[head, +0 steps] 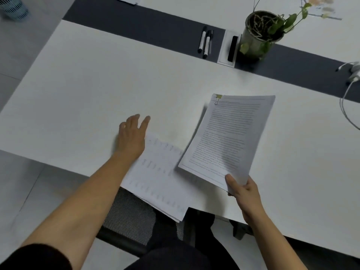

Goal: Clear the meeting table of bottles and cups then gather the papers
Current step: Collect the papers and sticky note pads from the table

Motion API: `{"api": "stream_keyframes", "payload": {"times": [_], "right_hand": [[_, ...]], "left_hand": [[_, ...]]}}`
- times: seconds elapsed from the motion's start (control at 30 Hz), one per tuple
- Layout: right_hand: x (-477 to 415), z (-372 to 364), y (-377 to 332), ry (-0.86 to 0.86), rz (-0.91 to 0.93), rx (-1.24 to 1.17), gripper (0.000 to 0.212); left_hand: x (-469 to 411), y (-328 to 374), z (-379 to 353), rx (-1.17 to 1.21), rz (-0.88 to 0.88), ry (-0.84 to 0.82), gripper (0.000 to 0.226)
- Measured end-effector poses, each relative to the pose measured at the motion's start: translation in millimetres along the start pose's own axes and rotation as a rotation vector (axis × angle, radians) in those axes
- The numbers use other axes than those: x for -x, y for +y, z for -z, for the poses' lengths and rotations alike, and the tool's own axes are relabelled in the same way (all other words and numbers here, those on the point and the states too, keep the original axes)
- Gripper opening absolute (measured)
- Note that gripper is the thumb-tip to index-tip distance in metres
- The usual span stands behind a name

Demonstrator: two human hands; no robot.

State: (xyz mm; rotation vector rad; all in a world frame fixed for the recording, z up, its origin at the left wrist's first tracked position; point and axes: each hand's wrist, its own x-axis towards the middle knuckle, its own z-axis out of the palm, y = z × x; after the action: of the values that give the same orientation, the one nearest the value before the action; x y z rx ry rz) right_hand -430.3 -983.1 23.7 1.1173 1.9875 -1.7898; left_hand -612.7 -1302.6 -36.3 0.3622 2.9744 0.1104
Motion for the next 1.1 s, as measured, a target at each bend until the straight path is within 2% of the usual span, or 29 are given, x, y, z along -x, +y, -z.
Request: {"api": "stream_keyframes", "payload": {"times": [0.07,0.17,0.3,0.37,0.43,0.53,0.6,0.67,0.73,0.83,0.9,1.0,1.1], "right_hand": [[1.3,-1.2,6.6,-0.023,-0.003,0.020,0.019],[3.7,-8.6,18.3,-0.059,0.004,0.080,0.022],[2.4,-21.9,34.6,-0.048,0.001,0.141,0.027],[2.1,-27.4,42.3,-0.040,-0.011,0.158,0.033],[2.2,-31.4,48.7,-0.034,-0.020,0.168,0.036],[4.8,-35.5,50.8,-0.031,-0.026,0.195,0.036],[8.7,-37.0,47.1,-0.031,-0.008,0.235,0.038],[14.5,-38.0,38.9,-0.033,0.042,0.302,0.044],[25.1,-34.7,26.3,-0.036,0.113,0.332,0.048],[44.1,-24.9,2.6,-0.040,0.259,0.357,0.045],[56.5,-16.4,-15.1,-0.050,0.359,0.358,0.034],[75.3,-1.2,-41.5,-0.078,0.476,0.238,0.011],[91.5,11.1,-55.1,-0.087,0.566,0.097,0.013]], "left_hand": [[17.2,17.0,-1.6,0.169,0.222,-0.036,0.085],[68.5,43.2,-12.0,0.509,0.609,-0.004,0.105],[150.9,71.8,-30.5,0.701,1.008,0.018,0.130],[181.3,85.3,-33.5,0.940,1.261,-0.008,0.139],[195.9,95.5,-33.4,1.199,1.392,-0.011,0.143],[194.4,106.7,-30.2,1.532,1.422,-0.030,0.138],[191.0,109.4,-30.4,1.627,1.476,-0.028,0.120],[190.1,109.4,-27.8,1.531,1.438,0.042,0.085],[189.7,109.8,-11.1,1.423,1.333,0.112,0.069],[184.7,108.5,29.0,1.320,1.187,0.268,0.059],[181.3,106.4,61.5,1.292,1.093,0.385,0.055],[187.2,103.2,110.6,1.319,0.927,0.572,0.055],[209.9,102.1,154.6,1.297,0.870,0.806,0.054]]}}
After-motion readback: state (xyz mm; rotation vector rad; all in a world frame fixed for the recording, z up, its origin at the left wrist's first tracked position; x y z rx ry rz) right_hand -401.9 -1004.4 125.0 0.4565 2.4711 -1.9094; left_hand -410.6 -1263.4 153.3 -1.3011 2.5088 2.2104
